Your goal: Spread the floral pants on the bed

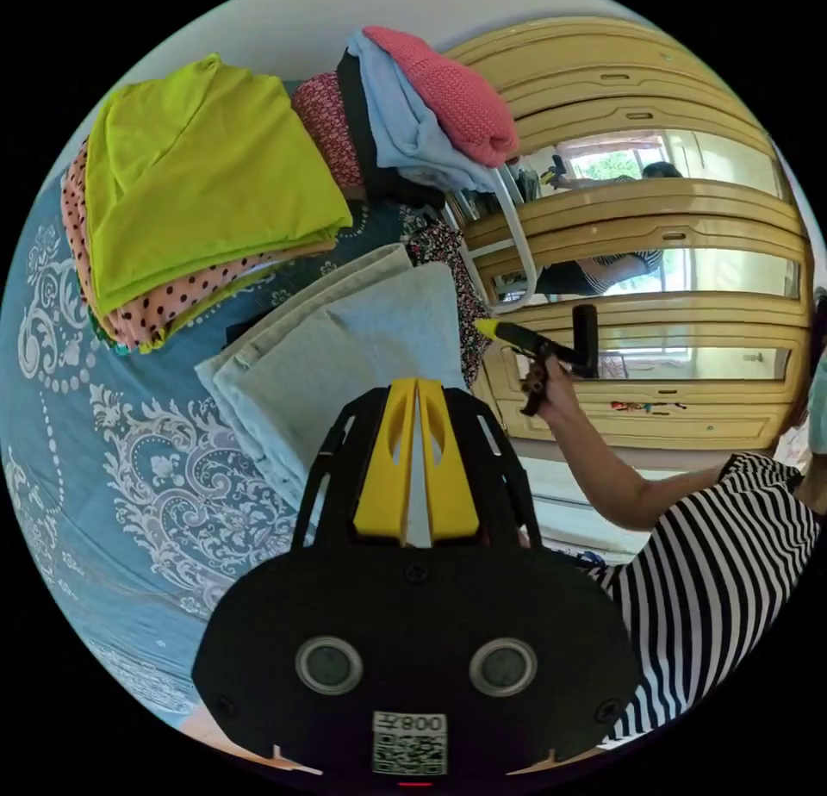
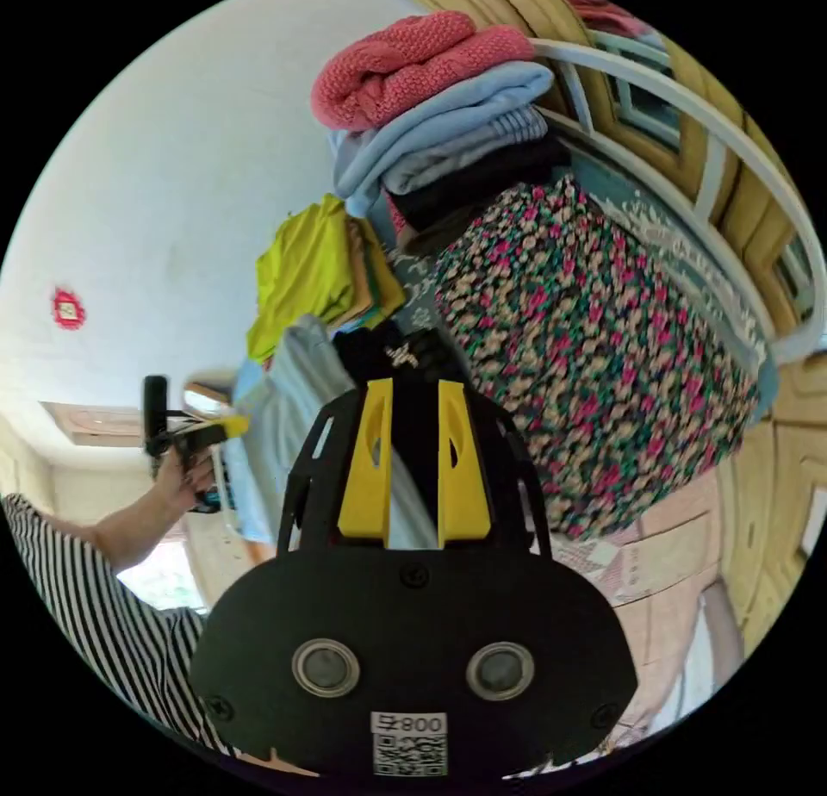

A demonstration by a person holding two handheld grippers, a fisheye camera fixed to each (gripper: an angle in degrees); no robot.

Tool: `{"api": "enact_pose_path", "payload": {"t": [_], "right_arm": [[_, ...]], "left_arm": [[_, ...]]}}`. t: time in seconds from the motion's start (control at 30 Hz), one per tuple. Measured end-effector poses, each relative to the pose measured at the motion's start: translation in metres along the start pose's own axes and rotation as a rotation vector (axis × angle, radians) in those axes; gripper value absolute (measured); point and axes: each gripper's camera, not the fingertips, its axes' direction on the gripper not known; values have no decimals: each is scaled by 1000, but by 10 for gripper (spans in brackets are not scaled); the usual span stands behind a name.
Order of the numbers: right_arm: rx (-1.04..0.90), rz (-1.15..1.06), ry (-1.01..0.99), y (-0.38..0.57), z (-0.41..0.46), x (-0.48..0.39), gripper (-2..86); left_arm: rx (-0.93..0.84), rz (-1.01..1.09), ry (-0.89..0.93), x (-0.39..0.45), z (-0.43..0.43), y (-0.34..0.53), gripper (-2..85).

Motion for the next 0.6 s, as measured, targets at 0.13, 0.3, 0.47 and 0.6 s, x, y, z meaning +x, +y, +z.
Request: {"api": "enact_pose_path", "payload": {"t": [0.13, 0.3, 0.47, 0.6], "right_arm": [[-53, -46, 222, -33, 26, -34, 92], [-69, -28, 304, -32, 44, -63, 94], [-85, -26, 339, -5, 49, -87, 55], [-25, -17, 268, 27, 20, -102, 34]], "left_arm": [[12, -51, 74, 0, 1, 15, 2], [30, -118, 121, -2, -1, 30, 2], [34, -146, 153, 4, -5, 39, 2], [41, -143, 176, 16, -16, 48, 3]]}}
